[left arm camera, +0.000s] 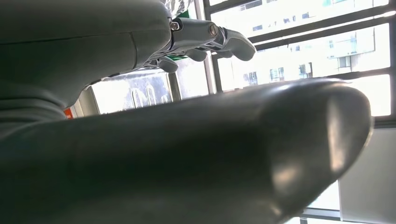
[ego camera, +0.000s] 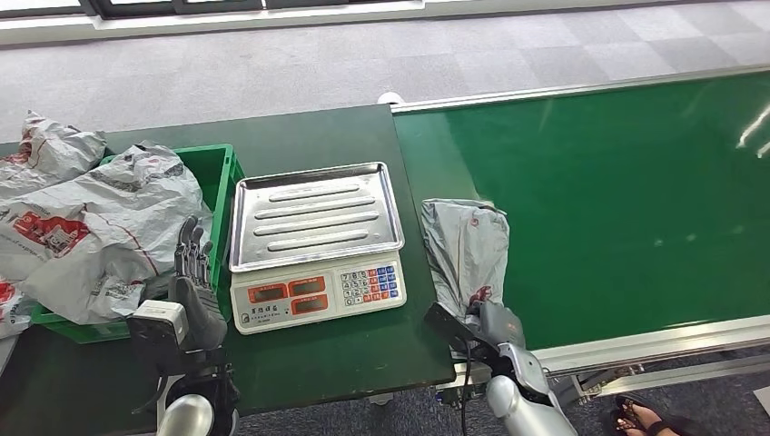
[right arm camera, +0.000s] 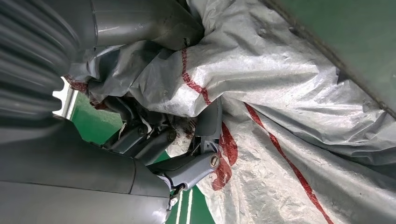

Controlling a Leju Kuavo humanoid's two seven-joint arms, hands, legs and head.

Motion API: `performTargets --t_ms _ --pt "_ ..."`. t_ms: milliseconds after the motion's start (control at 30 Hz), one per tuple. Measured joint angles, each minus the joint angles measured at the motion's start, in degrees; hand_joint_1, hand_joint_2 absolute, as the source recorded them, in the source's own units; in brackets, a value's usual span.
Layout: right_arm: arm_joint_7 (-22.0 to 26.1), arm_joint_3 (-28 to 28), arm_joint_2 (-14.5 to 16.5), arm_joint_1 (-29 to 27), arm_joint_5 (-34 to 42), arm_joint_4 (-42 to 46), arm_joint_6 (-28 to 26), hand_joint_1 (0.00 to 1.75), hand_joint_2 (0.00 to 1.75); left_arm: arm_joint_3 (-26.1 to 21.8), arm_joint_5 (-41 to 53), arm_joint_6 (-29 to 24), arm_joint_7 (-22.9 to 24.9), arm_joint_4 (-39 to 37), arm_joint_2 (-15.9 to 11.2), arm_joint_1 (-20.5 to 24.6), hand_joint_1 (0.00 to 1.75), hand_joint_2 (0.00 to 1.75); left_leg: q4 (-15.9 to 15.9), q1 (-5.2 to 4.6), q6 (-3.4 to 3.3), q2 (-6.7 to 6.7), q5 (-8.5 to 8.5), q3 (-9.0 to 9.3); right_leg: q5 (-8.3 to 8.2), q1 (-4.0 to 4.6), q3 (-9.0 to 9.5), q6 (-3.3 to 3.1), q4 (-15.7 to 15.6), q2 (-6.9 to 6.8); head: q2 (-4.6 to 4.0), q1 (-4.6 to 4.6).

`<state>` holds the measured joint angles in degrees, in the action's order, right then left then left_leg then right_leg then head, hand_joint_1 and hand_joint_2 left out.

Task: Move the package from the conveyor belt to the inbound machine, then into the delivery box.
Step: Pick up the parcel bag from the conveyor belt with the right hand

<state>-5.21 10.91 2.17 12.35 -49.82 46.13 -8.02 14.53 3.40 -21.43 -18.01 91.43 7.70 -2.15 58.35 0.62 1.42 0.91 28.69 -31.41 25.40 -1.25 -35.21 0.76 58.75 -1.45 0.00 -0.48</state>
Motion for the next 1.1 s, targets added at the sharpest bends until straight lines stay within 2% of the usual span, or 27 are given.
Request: performTargets --t_ms 333,433,600,733,867,933,1100 --pt "-0.1 -0.4 0.1 -0.2 -3.2 0.6 -4.1 1.75 1.75 0.0 0.1 0.2 0.0 0.5 0.3 0.1 0.0 0.0 0.0 -0.02 -0.01 0.0 -0.01 -0.01 -0.01 -0.03 0.01 0.01 0.0 0.0 0.0 0.02" --pt "-1.4 -1.3 -0.7 -0.7 -7.3 2.8 -6.4 1.75 1.75 0.0 0.2 0.6 -0.1 0.7 0.3 -0.2 0.0 0.0 0.0 -0.07 -0.02 -0.01 -0.01 -0.11 -0.04 -0.09 -0.05 0.04 0.0 0.0 0.0 0.02" --pt "-3.6 -3.2 -4.2 1.0 -17.8 11.4 -8.6 1.75 1.75 0.0 0.4 1.4 -1.2 1.3 0.3 -1.3 0.0 0.0 0.0 -0.11 -0.06 0.07 0.02 -0.59 -0.07 -0.15 -0.13 0.07 0.0 0.09 0.0 0.03" --pt "-2.7 -3.5 -6.5 6.8 -25.1 16.3 -9.8 1.75 1.75 0.0 -0.5 1.9 -2.6 1.3 0.4 -1.8 0.0 0.0 0.0 -0.13 -0.07 0.12 0.0 -0.75 -0.12 -0.16 -0.26 0.09 0.0 0.13 0.0 0.0" --pt "-0.5 -0.3 -6.8 20.3 -28.5 16.8 -11.0 1.75 1.75 0.0 -2.2 1.7 -3.9 1.0 0.7 -1.8 0.0 0.0 0.0 -0.09 -0.02 0.16 -0.13 -0.58 -0.21 -0.12 -0.37 0.09 0.1 0.24 0.0 0.01" --pt "-0.9 2.0 -6.4 24.8 -29.0 16.2 -10.7 1.75 1.75 0.0 -2.5 1.3 -4.0 1.0 0.8 -1.8 0.0 0.0 0.0 -0.08 0.0 0.14 -0.19 -0.35 -0.23 -0.09 -0.38 0.06 0.1 0.21 0.0 0.01" --pt "-1.8 5.4 -5.7 29.9 -29.0 15.4 -10.8 1.75 1.75 0.0 -2.6 0.8 -4.1 1.0 0.9 -1.8 0.0 0.0 0.0 -0.07 -0.02 -0.05 -0.23 -0.43 -0.22 -0.08 -0.36 0.06 0.1 -0.02 0.0 0.02"
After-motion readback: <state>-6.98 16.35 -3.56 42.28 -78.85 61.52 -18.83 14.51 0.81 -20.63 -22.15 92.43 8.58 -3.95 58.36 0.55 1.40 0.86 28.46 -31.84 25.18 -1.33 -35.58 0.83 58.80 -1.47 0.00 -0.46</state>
